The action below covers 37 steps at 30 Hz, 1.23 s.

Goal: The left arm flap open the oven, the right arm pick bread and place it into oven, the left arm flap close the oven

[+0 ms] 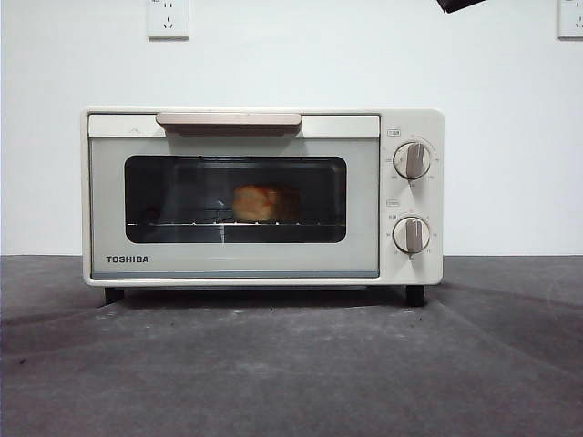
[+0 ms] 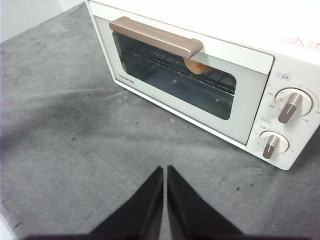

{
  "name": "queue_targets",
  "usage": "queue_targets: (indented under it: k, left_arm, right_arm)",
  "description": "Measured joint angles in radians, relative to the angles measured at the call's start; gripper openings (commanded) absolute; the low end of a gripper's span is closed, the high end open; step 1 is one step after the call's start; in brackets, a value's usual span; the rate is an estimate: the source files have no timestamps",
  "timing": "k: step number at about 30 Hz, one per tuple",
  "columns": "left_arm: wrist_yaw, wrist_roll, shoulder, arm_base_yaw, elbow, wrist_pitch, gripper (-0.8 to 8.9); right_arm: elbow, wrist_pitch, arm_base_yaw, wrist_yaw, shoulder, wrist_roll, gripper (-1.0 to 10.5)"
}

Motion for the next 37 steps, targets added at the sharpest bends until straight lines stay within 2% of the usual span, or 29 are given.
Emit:
queue_targets:
  k: [23, 26, 30, 34, 37]
  left_arm:
    - [0.0, 0.002, -0.006, 0.0, 0.0, 0.005, 0.16]
    - [-0.003, 0.04, -0.038, 0.0, 0.0, 0.034, 0.16]
    - [-0.036, 0.06, -0.116, 0.006, -0.037, 0.271, 0.16]
    - [-0.147, 0.06, -0.2, 0.02, -0.165, 0.607, 0.16]
    - [-0.22, 0.059, -0.254, 0.027, -0.287, 0.785, 0.16]
  right_arm:
    - [0.0, 0.0, 0.0, 0.0, 0.0, 0.0, 0.1]
    - [0.0, 0.0, 0.0, 0.0, 0.0, 0.0, 0.1]
    - [0.0, 0.0, 0.0, 0.0, 0.0, 0.0, 0.1]
    - [0.0, 0.0, 0.0, 0.0, 0.0, 0.0, 0.1]
    - [0.0, 0.0, 0.0, 0.0, 0.0, 0.0, 0.1]
